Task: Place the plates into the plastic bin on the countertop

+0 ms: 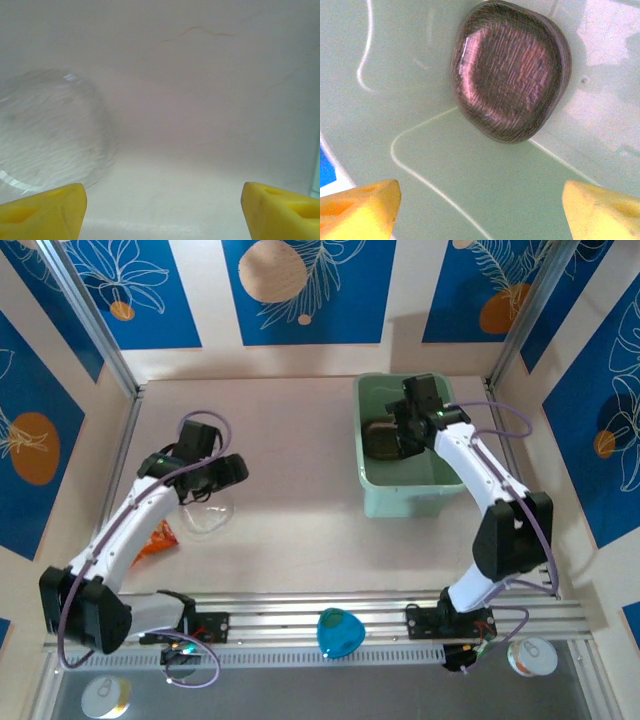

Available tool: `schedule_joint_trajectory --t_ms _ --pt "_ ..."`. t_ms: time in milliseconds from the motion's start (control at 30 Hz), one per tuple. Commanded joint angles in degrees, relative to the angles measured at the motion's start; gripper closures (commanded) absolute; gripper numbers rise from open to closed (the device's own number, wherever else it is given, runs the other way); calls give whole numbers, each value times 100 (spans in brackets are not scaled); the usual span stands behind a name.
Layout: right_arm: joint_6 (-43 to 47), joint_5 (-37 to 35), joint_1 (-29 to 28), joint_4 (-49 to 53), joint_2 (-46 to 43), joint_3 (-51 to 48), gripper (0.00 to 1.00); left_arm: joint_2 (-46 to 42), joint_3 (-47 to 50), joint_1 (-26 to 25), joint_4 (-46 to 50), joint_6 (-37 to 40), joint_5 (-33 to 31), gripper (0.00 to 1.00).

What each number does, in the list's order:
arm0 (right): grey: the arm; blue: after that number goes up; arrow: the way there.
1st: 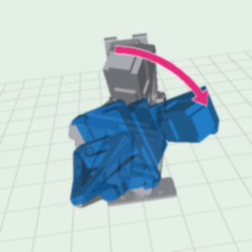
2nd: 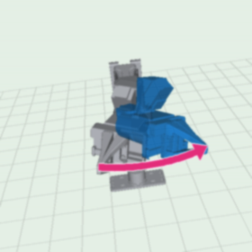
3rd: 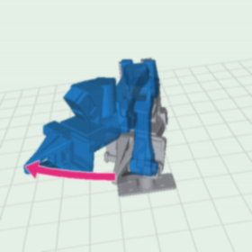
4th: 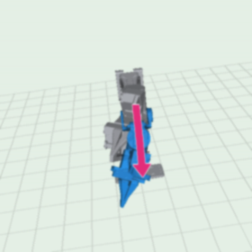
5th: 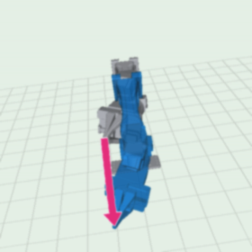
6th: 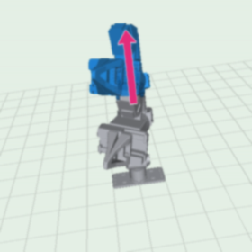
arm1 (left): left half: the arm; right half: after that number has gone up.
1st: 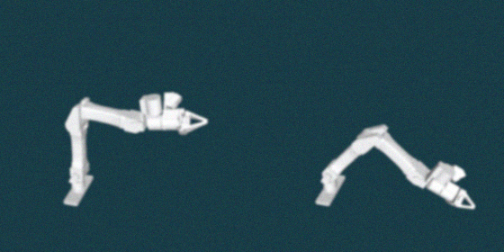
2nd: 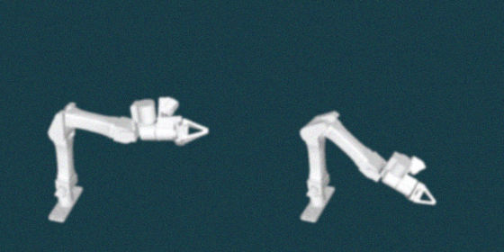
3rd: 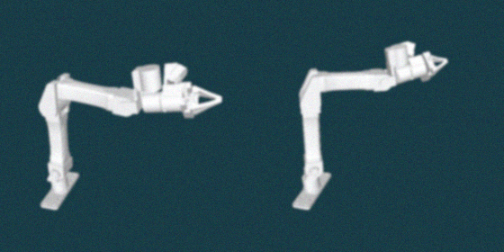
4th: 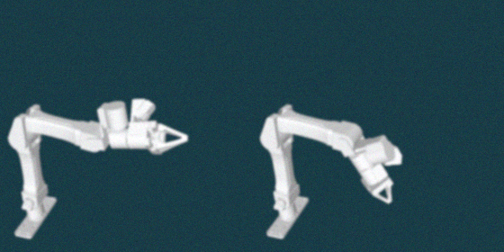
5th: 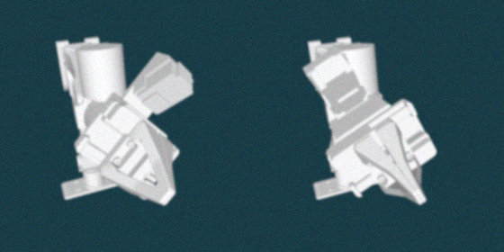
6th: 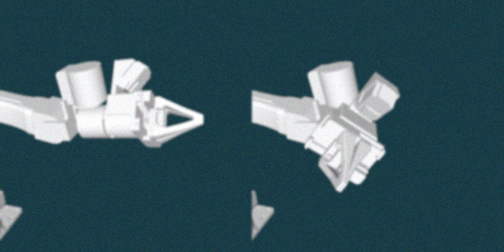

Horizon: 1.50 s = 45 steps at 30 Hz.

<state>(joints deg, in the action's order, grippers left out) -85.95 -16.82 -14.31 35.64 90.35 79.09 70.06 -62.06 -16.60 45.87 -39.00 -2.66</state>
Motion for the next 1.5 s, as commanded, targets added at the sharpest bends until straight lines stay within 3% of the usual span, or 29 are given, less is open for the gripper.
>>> schedule_joint_trajectory --t_ms 0,267,633,1033,1233,1467 --pt "415 67 -43 -174 -501 -458 16 -320 350 435 538 -234 72 19" --pt "1328 287 -241 -262 -1414 -878 23 59 941 1469 282 97 134 20" --pt "1582 399 -369 -285 -1615 -1000 29 1203 922 2186 -182 642 -121 24" --pt "1715 358 -337 -162 -1303 -711 37 1996 1112 2389 -922 966 174 39" --pt "1624 298 -327 -124 -1283 -750 41 2157 1226 2398 -1081 1101 259 42" --pt "1514 189 -369 -5 -1257 -724 43 2240 1291 2394 -1242 1158 379 60"
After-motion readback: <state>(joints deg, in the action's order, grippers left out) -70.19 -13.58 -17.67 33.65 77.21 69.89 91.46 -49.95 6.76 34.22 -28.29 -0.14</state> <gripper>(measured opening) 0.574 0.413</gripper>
